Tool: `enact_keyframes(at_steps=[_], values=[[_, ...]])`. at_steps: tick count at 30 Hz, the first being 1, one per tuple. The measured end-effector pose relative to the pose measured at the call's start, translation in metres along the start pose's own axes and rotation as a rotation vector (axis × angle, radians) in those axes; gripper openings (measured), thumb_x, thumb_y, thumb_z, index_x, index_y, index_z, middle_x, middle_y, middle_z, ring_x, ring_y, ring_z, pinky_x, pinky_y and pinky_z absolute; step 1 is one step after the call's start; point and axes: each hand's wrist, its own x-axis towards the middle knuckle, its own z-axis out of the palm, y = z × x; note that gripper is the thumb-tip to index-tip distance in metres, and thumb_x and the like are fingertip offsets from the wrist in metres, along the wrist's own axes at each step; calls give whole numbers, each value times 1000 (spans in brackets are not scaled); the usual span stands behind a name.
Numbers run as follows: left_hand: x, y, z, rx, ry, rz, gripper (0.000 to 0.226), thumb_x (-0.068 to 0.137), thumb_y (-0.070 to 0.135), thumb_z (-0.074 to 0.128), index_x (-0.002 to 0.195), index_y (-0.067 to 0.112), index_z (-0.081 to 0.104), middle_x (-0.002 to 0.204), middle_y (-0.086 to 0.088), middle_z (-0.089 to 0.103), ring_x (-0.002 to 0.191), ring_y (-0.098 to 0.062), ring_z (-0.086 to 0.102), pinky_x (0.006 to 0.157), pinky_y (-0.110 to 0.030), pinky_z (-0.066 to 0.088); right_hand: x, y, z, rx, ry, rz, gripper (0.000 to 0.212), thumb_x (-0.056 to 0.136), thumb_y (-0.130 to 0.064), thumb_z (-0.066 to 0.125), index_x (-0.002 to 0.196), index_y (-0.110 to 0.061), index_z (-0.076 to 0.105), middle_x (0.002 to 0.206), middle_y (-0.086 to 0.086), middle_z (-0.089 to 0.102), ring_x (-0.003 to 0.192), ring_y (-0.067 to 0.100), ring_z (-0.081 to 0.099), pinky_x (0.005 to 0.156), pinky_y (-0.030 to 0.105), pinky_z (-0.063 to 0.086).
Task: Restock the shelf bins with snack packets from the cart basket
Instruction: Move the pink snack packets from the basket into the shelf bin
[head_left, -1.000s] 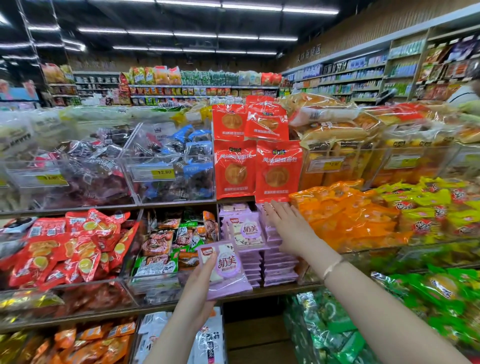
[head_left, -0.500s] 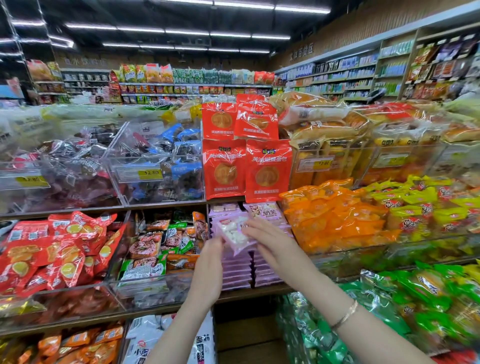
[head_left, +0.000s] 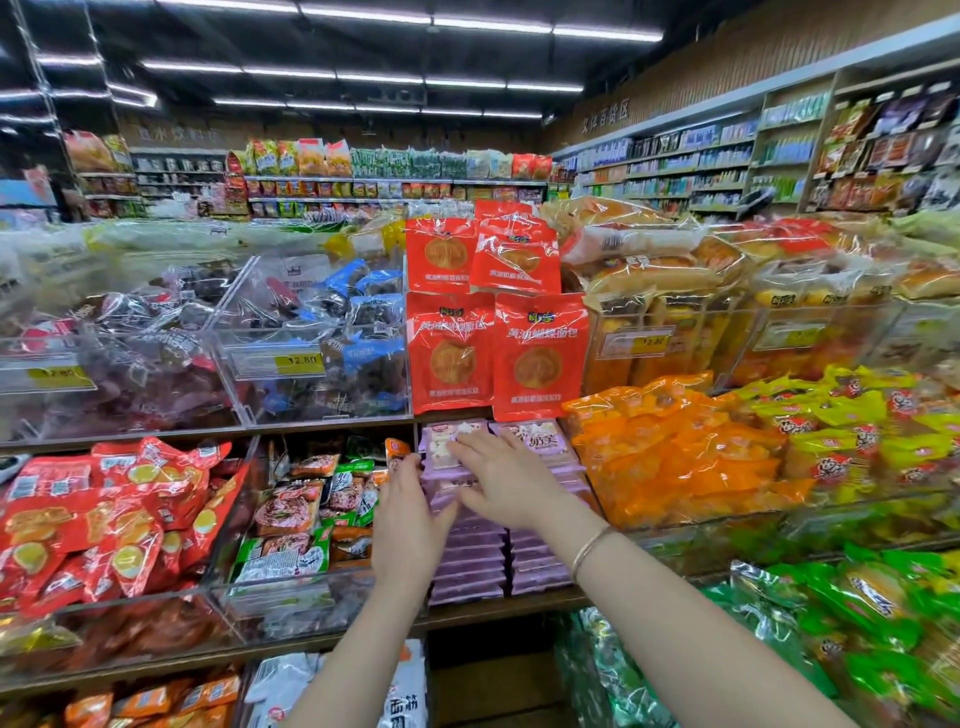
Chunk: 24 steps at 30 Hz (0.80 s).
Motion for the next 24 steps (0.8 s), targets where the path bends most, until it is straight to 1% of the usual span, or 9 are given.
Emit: enact_keyframes(at_steps=[3,5,7,10,14,16,19,22,24], values=[[-1,-3,-1,35,-45,37,63,81,40,69,134,19,42,123,1,55,112,-18,48,87,-34,48,-7,4,-1,61,18,-18,69,89,-46,48,150,-25,21,157,-4,19,145,15,12,119,38,-1],[-2,-4,-3,86,-91,61,77,74,51,70,138,21,38,129,3,51,117,-18,44,91,-34,46,-16,12,-4,72,32,-14,82,81,-46,57,150,-28,17,158,-5,14,146,14,8,118,38,-2],[-3,-4,-1,127,-128,52,93,67,57,75,142,22,32,135,4,46,123,-18,39,97,-36,45,-26,22,-7,-1,30,17,94,75,-45,64,150,-30,10,159,-5,8,146,15,5,117,40,-2],[-2,-3,5,111,-112,-22,93,69,54,77,142,22,28,139,3,44,130,-17,34,98,-35,43,-41,37,-6,-147,-5,128,106,73,-44,72,151,-26,2,159,-3,5,146,18,4,118,42,3],[1,0,8,71,-76,-112,86,72,51,76,138,22,30,132,1,51,124,-19,43,86,-37,49,-43,45,-3,-142,-15,272,92,84,-36,67,151,-17,6,158,1,11,146,20,10,118,40,17],[2,-1,9,81,-67,-105,82,74,50,75,138,22,32,133,1,50,124,-20,43,86,-37,50,-38,43,0,-165,6,295,87,86,-35,63,151,-16,8,158,3,14,146,22,11,118,41,14],[1,-1,10,118,-35,-52,74,79,46,72,137,20,34,135,1,45,126,-19,40,93,-35,48,-34,41,1,-209,14,304,84,87,-38,61,150,-16,10,157,4,17,146,22,12,119,45,7],[1,-1,10,163,1,13,69,79,46,72,132,17,38,130,0,44,122,-20,42,93,-33,47,-35,41,-2,-199,3,301,88,84,-44,63,150,-16,11,157,3,18,146,21,12,119,44,4],[-1,-2,9,206,-7,38,74,78,50,71,134,16,37,133,-2,43,124,-20,41,94,-32,45,-38,41,-5,-195,-16,284,96,80,-47,66,151,-16,9,157,3,15,146,22,11,119,44,3]])
